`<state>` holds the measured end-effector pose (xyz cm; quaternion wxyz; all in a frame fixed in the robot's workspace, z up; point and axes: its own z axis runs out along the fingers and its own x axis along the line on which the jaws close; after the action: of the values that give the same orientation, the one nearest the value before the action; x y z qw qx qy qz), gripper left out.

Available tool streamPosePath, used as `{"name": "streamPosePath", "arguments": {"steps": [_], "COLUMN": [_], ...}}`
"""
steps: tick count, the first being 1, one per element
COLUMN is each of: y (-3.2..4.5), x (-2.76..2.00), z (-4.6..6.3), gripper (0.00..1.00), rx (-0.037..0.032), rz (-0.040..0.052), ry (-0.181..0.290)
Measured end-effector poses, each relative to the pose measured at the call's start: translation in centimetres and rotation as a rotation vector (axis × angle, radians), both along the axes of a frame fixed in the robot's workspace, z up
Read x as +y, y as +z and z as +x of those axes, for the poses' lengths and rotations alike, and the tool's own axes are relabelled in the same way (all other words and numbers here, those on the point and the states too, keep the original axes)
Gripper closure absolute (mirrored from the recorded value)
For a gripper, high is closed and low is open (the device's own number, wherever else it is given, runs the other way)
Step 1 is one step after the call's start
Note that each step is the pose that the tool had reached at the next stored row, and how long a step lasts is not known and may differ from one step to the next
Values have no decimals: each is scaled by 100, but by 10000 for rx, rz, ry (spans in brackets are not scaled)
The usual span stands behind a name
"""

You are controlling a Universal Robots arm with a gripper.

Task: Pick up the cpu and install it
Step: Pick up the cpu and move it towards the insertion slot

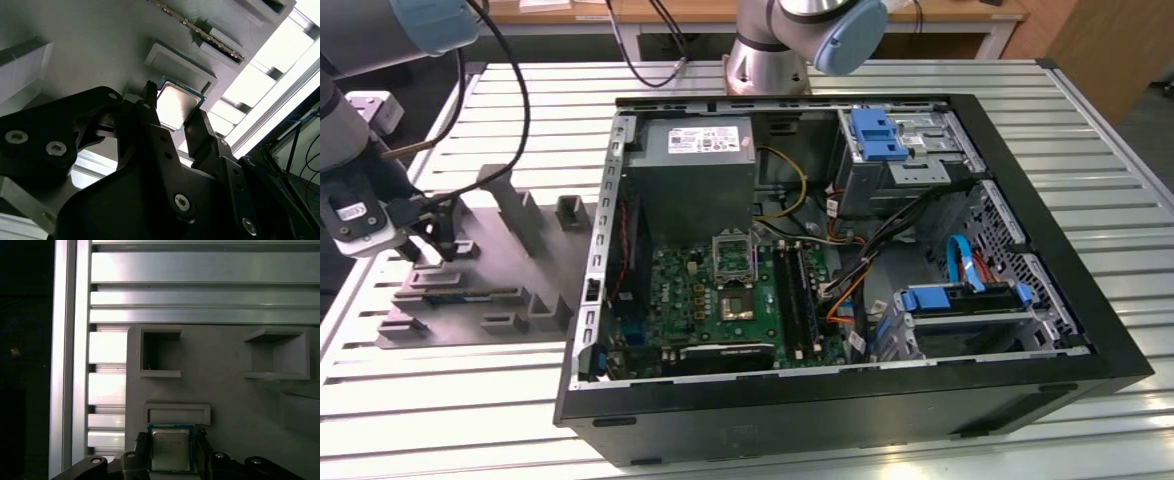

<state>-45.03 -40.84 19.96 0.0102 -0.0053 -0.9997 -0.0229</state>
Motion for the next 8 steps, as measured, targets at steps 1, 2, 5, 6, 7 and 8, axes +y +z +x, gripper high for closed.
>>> {"name": "streamPosePath", "arguments": {"steps": [1, 2, 5, 6, 7, 8], "y": [0, 0, 4, 5, 10, 14], "x": [0, 0, -5, -5, -5, -5], "z": [0, 0, -1, -1, -1, -1], "gripper": [53, 53, 53, 53, 53, 53], "rx": [-1, -1, 1, 1, 2, 2], "rz": [1, 1, -1, 0, -1, -1], "ry": [0, 0, -1, 0, 0, 0]}}
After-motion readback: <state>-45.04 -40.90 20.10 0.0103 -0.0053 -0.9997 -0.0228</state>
